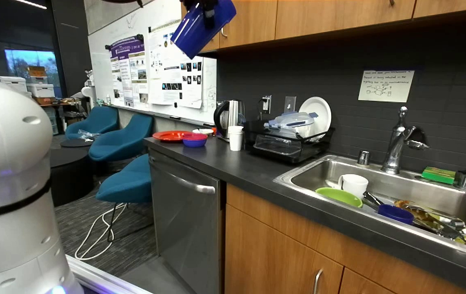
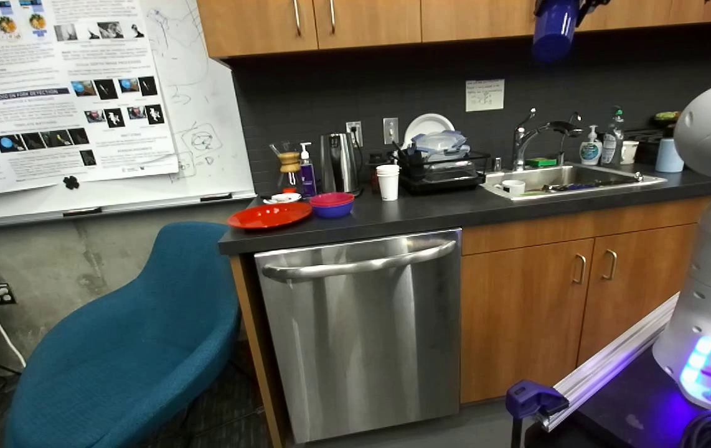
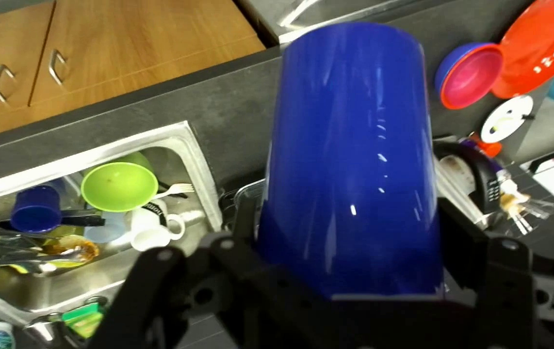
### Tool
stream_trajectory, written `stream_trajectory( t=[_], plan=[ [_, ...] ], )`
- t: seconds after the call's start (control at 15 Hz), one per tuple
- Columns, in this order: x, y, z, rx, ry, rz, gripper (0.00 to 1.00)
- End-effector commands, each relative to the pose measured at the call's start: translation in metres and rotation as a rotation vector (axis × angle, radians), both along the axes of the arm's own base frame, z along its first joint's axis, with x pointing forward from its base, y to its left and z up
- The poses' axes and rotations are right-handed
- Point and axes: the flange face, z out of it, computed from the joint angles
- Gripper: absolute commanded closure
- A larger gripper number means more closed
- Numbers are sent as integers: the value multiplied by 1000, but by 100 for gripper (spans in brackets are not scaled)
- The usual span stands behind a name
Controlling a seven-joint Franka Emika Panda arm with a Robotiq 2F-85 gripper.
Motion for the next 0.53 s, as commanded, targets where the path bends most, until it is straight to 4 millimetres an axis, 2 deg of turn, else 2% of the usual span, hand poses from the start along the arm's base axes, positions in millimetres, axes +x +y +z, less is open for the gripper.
stream_trajectory(
  t=[0.0,0.27,0.47],
  plan=[
    [14,28,-5,-1,44,194,40],
    [38,76,-35,0,120,369,40],
    [50,94,-51,-5,156,428,40]
  ],
)
